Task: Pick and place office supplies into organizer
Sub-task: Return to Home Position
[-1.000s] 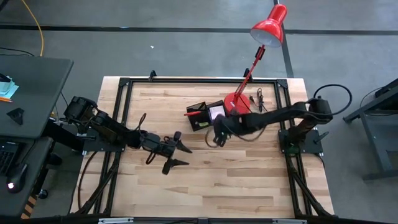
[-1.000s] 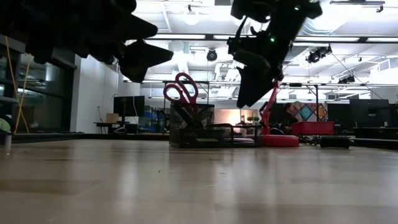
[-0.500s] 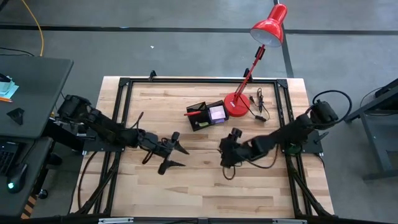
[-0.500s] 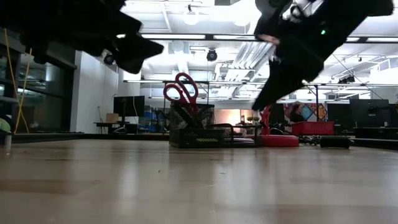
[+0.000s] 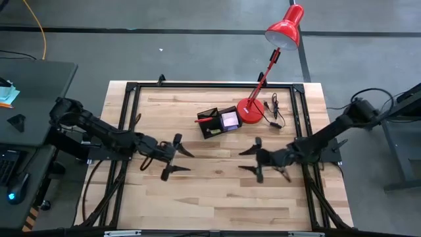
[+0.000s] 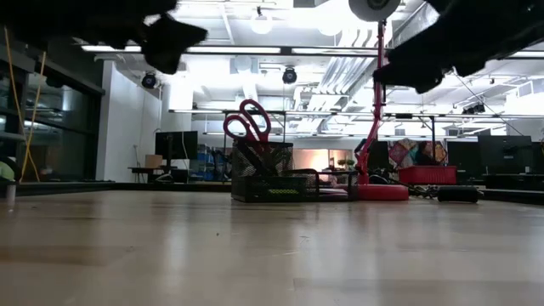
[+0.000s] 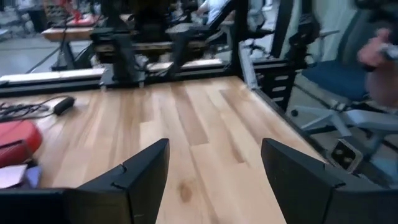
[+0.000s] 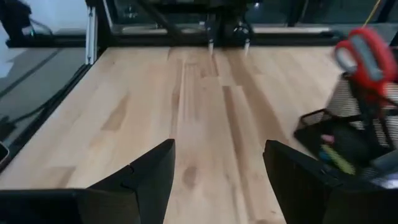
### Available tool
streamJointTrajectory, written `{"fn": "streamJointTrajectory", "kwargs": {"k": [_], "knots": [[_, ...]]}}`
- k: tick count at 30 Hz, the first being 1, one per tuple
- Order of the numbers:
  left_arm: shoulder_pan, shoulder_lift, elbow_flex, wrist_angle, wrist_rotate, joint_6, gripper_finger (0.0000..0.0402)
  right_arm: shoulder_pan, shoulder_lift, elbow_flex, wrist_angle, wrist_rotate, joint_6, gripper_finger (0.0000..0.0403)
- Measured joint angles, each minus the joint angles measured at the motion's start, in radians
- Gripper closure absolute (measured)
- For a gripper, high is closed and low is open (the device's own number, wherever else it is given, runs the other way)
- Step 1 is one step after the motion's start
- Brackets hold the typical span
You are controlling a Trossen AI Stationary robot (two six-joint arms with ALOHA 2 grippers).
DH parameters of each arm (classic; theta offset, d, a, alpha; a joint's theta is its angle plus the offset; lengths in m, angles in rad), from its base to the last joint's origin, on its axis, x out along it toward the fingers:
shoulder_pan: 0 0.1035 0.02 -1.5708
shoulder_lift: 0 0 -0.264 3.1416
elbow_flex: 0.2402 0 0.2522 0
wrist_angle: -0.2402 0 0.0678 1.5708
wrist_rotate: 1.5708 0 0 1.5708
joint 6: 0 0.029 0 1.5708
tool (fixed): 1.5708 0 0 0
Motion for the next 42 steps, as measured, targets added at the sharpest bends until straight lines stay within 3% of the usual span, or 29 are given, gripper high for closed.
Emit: {"fn": "streamJointTrajectory", "kwargs": {"k": [10, 15, 17, 26, 32, 42], "knots": [[0.000, -0.197, -0.279, 0.169, -0.062, -0.081, 0.0158, 0.000, -0.277, -0.069, -0.069, -0.084, -0.110, 0.0167], [0.000, -0.249, -0.326, 0.169, -0.085, -0.089, 0.0158, -0.003, -0.326, -0.071, -0.158, -0.072, -0.134, 0.0167], [0.000, -0.275, -0.334, 0.166, -0.066, -0.093, 0.0158, -0.004, -0.328, -0.088, -0.115, -0.085, -0.139, 0.0167], [0.000, -0.473, -0.341, -0.027, -0.064, -0.087, 0.0158, -0.057, -0.423, -0.301, 0.183, -0.136, -0.145, 0.0167], [0.000, -0.622, -0.341, -0.156, -0.068, -0.075, 0.0158, -0.104, -0.553, -0.361, 0.170, -0.189, -0.131, 0.0167], [0.000, -0.838, -0.341, -0.357, -0.106, -0.121, 0.0158, -0.184, -0.767, -0.364, -0.035, -0.273, -0.120, 0.0167]]}}
